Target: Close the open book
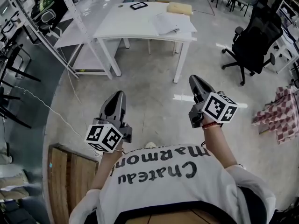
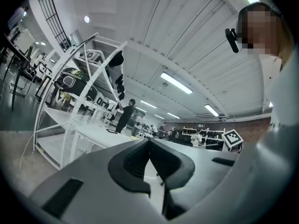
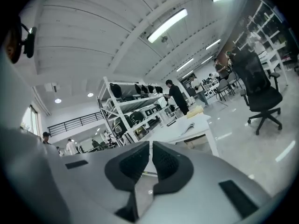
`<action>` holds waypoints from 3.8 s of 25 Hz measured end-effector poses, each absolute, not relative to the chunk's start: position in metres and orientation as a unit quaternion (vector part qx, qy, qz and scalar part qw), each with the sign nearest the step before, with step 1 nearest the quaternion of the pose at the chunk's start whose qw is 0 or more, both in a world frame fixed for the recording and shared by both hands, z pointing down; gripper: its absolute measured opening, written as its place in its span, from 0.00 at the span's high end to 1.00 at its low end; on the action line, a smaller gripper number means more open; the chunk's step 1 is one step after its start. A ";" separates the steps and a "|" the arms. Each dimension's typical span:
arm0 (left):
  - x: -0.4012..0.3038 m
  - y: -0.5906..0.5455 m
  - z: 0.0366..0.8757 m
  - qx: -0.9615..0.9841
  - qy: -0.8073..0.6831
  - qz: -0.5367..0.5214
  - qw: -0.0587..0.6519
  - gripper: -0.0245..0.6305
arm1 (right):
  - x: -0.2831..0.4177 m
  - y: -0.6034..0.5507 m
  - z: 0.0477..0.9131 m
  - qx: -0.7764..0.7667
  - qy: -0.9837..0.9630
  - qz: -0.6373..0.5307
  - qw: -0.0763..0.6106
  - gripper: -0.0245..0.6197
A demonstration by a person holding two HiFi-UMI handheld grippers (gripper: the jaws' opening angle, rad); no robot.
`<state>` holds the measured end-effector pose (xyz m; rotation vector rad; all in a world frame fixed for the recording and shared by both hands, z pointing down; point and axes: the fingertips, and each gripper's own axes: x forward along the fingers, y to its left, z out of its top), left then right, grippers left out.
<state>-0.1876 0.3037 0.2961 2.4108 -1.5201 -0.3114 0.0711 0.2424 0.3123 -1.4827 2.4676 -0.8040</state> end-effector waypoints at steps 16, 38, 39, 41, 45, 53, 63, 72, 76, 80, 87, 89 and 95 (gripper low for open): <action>-0.267 0.218 0.298 0.827 -0.531 -0.114 0.146 0.93 | -0.015 0.152 0.311 -0.489 0.831 -0.260 0.057 0.90; -0.257 0.191 0.341 0.825 -0.525 -0.080 0.191 0.93 | -0.002 0.130 0.367 -0.508 0.804 -0.308 0.017 0.90; -0.260 0.188 0.341 0.823 -0.529 -0.082 0.191 0.93 | -0.004 0.125 0.369 -0.505 0.805 -0.311 0.016 0.90; -0.265 0.180 0.339 0.819 -0.535 -0.085 0.189 0.93 | -0.009 0.114 0.369 -0.498 0.809 -0.312 0.015 0.90; -0.268 0.159 0.337 0.813 -0.543 -0.089 0.187 0.93 | -0.014 0.090 0.365 -0.487 0.819 -0.303 0.012 0.90; -0.260 0.086 0.319 0.810 -0.554 -0.097 0.169 0.93 | -0.011 0.011 0.349 -0.469 0.831 -0.298 0.025 0.90; -0.250 -0.003 0.287 0.807 -0.564 -0.111 0.137 0.93 | 0.008 -0.094 0.316 -0.464 0.838 -0.280 0.056 0.90; -0.248 -0.055 0.286 0.799 -0.577 -0.111 0.126 0.93 | 0.007 -0.156 0.320 -0.450 0.844 -0.286 0.053 0.90; -0.250 -0.070 0.292 0.790 -0.585 -0.121 0.138 0.93 | 0.012 -0.172 0.325 -0.448 0.846 -0.285 0.049 0.90; -0.250 -0.084 0.295 0.785 -0.589 -0.130 0.144 0.93 | 0.013 -0.183 0.333 -0.443 0.846 -0.294 0.048 0.90; -0.237 -0.098 0.295 0.789 -0.583 -0.134 0.142 0.93 | 0.026 -0.195 0.332 -0.444 0.845 -0.293 0.053 0.90; -0.235 -0.101 0.297 0.789 -0.581 -0.134 0.146 0.93 | 0.029 -0.197 0.336 -0.448 0.842 -0.297 0.049 0.90; -0.229 -0.108 0.307 0.793 -0.575 -0.126 0.158 0.93 | 0.036 -0.198 0.356 -0.456 0.834 -0.309 0.029 0.90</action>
